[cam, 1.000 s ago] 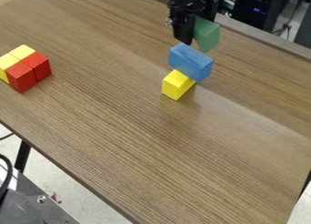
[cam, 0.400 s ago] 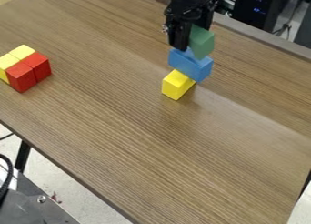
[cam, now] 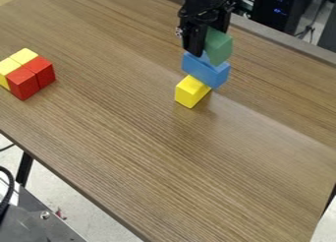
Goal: Put the green object and put at the top
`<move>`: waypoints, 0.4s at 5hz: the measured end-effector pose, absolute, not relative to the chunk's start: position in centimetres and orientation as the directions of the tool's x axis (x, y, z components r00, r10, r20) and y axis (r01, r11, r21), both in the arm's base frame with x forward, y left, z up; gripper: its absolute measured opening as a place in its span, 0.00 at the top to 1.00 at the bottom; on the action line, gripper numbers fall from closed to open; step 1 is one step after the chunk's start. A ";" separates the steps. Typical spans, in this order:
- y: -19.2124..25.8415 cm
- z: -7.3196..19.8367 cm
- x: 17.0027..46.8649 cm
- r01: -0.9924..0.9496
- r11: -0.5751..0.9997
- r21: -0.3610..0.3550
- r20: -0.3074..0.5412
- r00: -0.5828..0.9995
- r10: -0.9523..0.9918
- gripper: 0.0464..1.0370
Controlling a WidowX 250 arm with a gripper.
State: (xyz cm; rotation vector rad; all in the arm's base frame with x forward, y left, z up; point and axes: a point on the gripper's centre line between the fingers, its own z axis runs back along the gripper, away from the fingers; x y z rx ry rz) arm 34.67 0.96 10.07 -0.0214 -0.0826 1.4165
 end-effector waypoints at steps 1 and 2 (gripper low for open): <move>0.8 9.4 34.8 -0.987 0.152 -0.046 0.044 0.150 0.988 0.44; 0.9 9.2 34.9 -0.987 0.156 -0.044 0.055 0.153 0.987 0.44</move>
